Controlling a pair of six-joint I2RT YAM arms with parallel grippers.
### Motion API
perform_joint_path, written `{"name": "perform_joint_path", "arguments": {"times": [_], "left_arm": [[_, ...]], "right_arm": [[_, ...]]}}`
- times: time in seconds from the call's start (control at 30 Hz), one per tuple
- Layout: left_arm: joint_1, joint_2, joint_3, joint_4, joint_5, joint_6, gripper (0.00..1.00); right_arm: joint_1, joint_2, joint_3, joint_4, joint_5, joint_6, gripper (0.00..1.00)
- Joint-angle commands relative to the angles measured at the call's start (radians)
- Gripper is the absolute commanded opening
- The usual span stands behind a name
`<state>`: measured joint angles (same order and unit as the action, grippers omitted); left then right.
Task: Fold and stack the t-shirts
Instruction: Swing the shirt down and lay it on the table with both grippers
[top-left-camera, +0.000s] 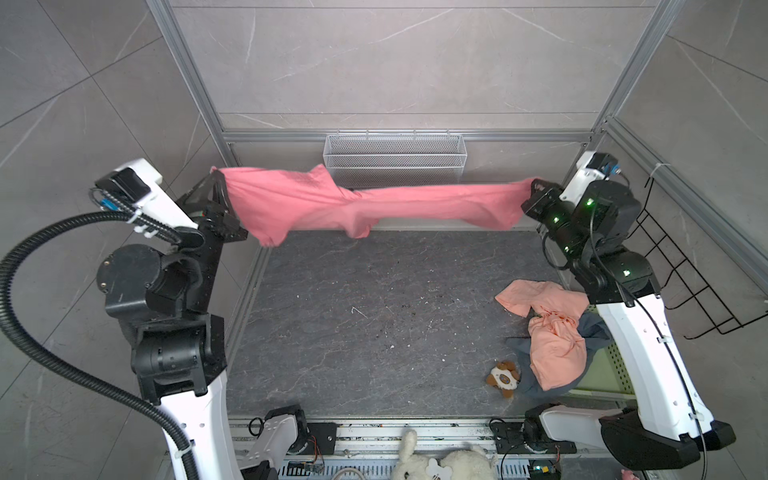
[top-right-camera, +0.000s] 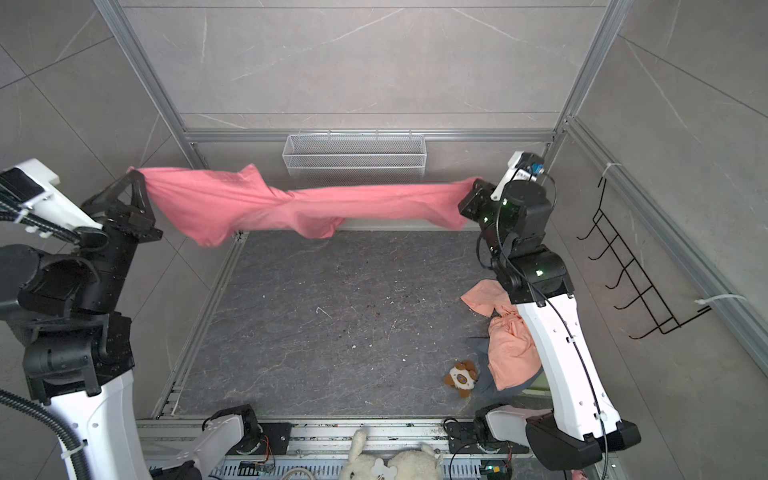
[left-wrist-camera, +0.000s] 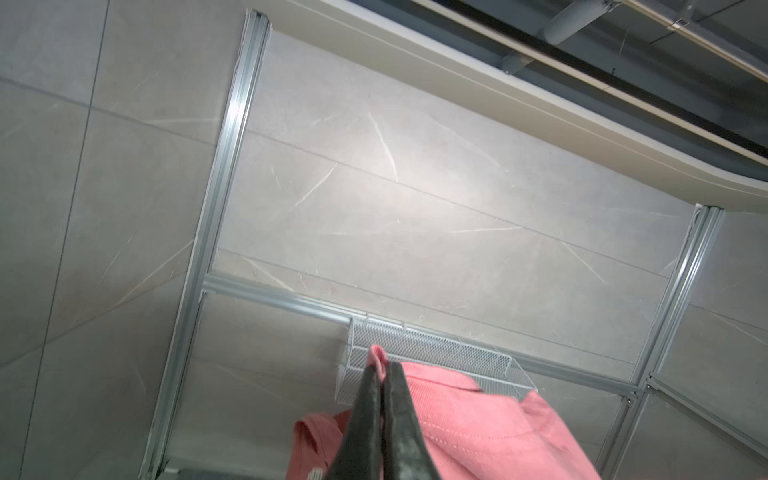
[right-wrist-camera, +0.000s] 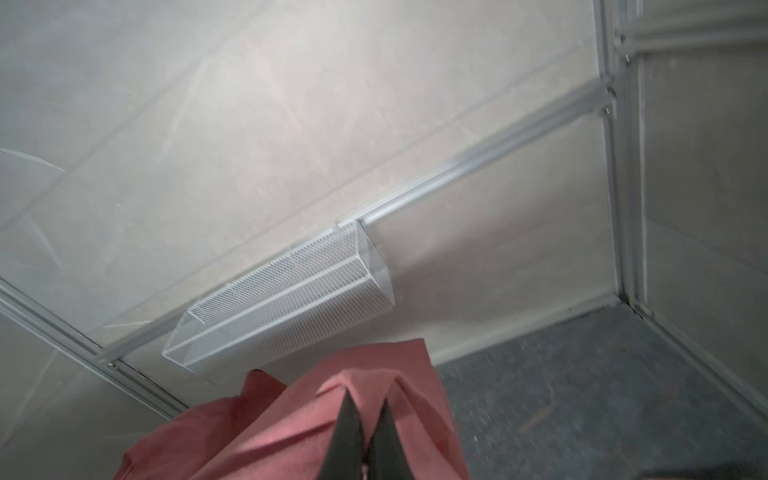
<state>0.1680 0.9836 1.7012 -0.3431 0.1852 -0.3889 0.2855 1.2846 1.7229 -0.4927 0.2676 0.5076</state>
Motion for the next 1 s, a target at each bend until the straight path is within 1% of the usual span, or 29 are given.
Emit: {"name": "perform_joint_path", "arguments": {"times": [0.0,0.07,0.1,0.17,0.23,0.3,0.37,0.43,0.5,0.63,0.83,0.97], "left_arm": [[0.009,0.021,-0.124,-0.286,-0.045,0.007,0.0],[0.008,-0.017,-0.221,-0.394,-0.063,-0.029,0.0],[0.008,-0.03,-0.276,-0.43,-0.055,-0.045,0.0],[0.009,-0.052,-0.39,-0.498,-0.014,-0.093,0.0],[0.009,-0.069,-0.483,-0.55,0.018,-0.126,0.0],[0.008,-0.08,-0.538,-0.599,0.016,-0.141,0.0],[0.009,-0.076,-0.576,-0.627,0.048,-0.146,0.0],[0.008,-0.069,-0.599,-0.639,0.078,-0.149,0.0],[0.009,-0.061,-0.61,-0.641,0.081,-0.151,0.0],[0.009,-0.022,-0.594,-0.661,0.057,-0.146,0.0],[0.008,0.041,-0.598,-0.631,0.121,-0.162,0.0],[0.007,0.062,-0.595,-0.596,0.155,-0.175,0.0]], "right_arm": [[-0.006,0.003,-0.162,-0.147,0.054,0.061,0.01],[-0.006,-0.01,-0.278,-0.175,0.017,0.092,0.01],[-0.006,-0.011,-0.314,-0.185,-0.009,0.108,0.01],[-0.006,-0.011,-0.426,-0.216,-0.055,0.147,0.0],[-0.006,-0.022,-0.503,-0.242,-0.08,0.171,0.0],[-0.006,-0.035,-0.568,-0.265,-0.088,0.189,0.0],[-0.006,-0.042,-0.612,-0.286,-0.095,0.197,0.0],[-0.006,-0.044,-0.625,-0.32,-0.089,0.202,0.0],[-0.006,-0.041,-0.631,-0.34,-0.089,0.202,0.0],[-0.006,-0.048,-0.629,-0.34,-0.074,0.202,0.0],[-0.006,-0.019,-0.609,-0.333,-0.057,0.178,0.0],[-0.006,-0.001,-0.639,-0.29,-0.047,0.201,0.0]]}}
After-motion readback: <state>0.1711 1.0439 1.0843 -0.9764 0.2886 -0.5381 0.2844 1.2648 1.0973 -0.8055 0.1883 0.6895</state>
